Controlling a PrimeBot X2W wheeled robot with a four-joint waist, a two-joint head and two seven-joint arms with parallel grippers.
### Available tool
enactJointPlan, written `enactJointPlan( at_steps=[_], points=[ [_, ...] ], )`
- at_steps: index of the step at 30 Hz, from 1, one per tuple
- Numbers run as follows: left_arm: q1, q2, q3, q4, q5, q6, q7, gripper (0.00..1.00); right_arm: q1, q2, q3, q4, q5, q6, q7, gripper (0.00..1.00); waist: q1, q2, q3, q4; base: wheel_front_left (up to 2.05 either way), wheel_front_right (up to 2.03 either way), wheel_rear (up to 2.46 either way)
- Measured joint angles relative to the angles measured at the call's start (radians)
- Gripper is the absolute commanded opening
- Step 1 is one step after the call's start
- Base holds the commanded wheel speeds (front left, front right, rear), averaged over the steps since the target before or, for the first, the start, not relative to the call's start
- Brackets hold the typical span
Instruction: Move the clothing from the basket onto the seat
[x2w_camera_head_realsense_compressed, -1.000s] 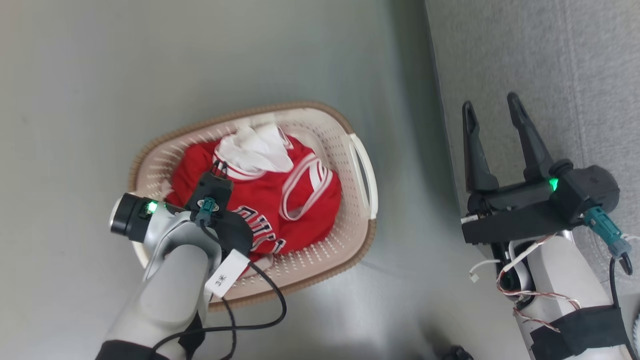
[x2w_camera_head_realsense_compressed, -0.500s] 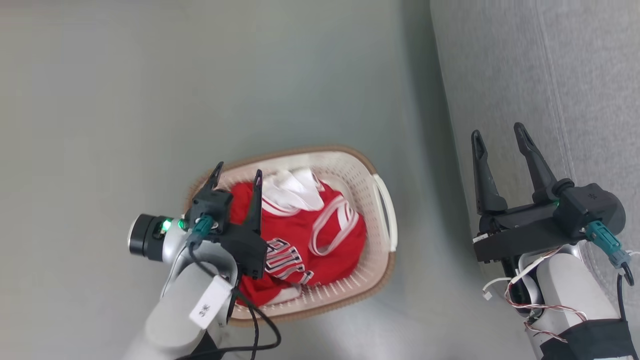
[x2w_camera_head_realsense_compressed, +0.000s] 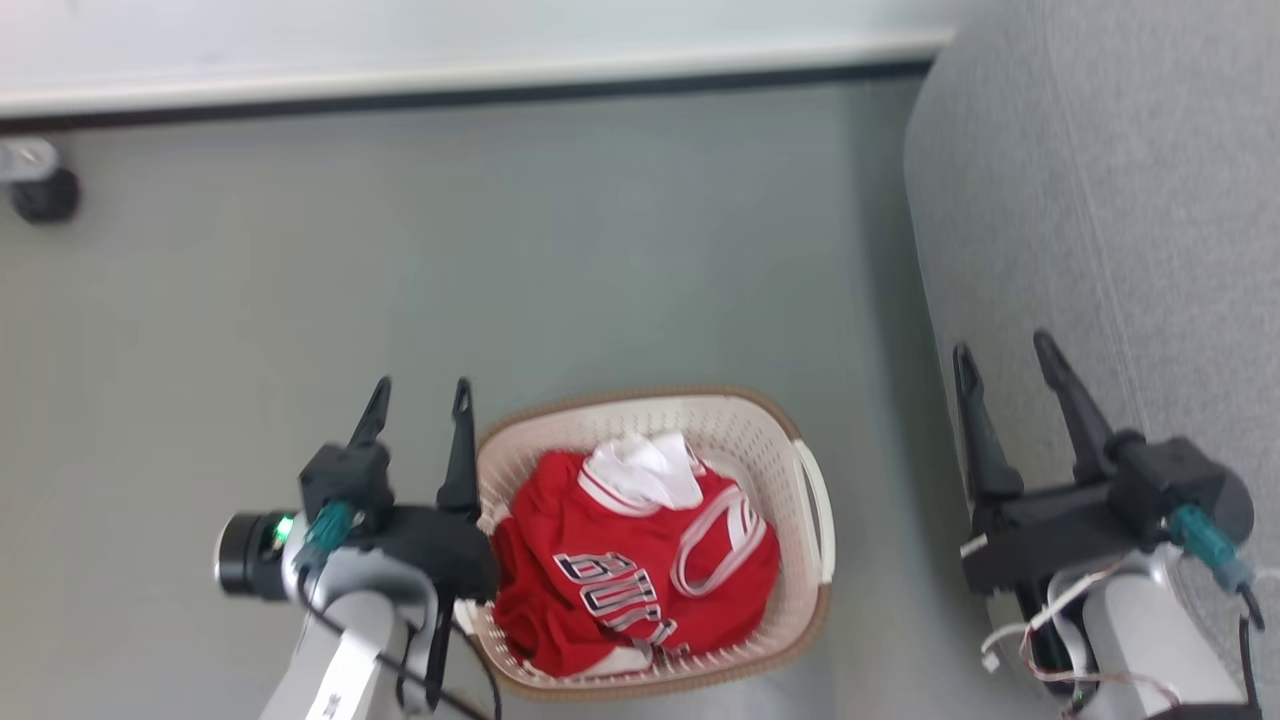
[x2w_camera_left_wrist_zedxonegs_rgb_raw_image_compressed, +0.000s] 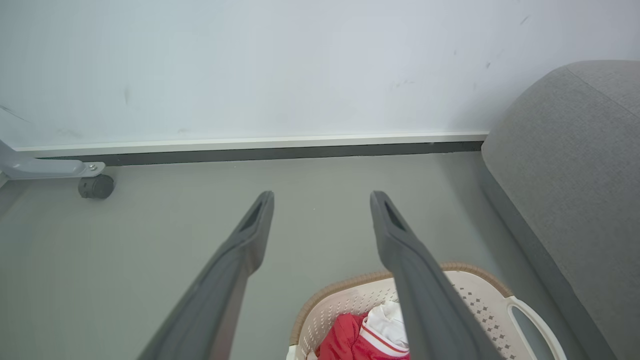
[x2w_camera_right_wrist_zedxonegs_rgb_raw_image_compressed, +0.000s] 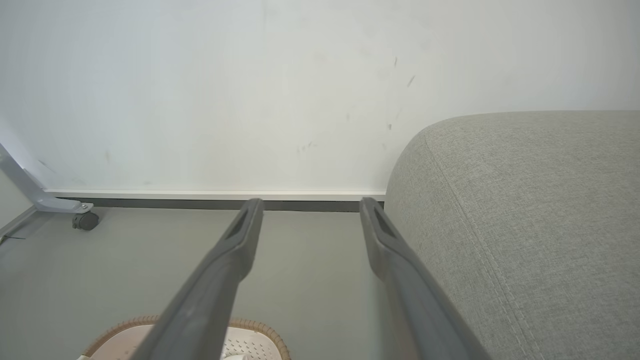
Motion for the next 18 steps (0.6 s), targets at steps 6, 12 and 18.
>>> enactJointPlan(
  at_steps=[6, 12, 18],
  points=[
    [0.085, 0.017, 0.039, -0.072, 0.005, 0.0, 0.0, 1.0, 0.069, 0.0, -0.007, 0.0, 0.0, 0.0, 0.0, 1.0, 0.0, 0.0, -0.08, 0.029, 0.0, 0.0, 0.0],
    [0.171, 0.022, 0.06, -0.12, 0.013, 0.0, 0.0, 1.0, 0.131, 0.004, -0.005, -0.002, 0.0, -0.001, 0.0, 1.0, 0.0001, 0.0, -0.161, 0.055, 0.0, 0.0, 0.0],
    [0.273, 0.031, 0.074, -0.164, 0.024, 0.001, 0.0, 1.0, 0.21, 0.015, -0.002, -0.007, 0.0, -0.002, 0.0, 1.0, 0.0001, 0.0, -0.256, 0.07, 0.0, 0.0, 0.0]
  ],
)
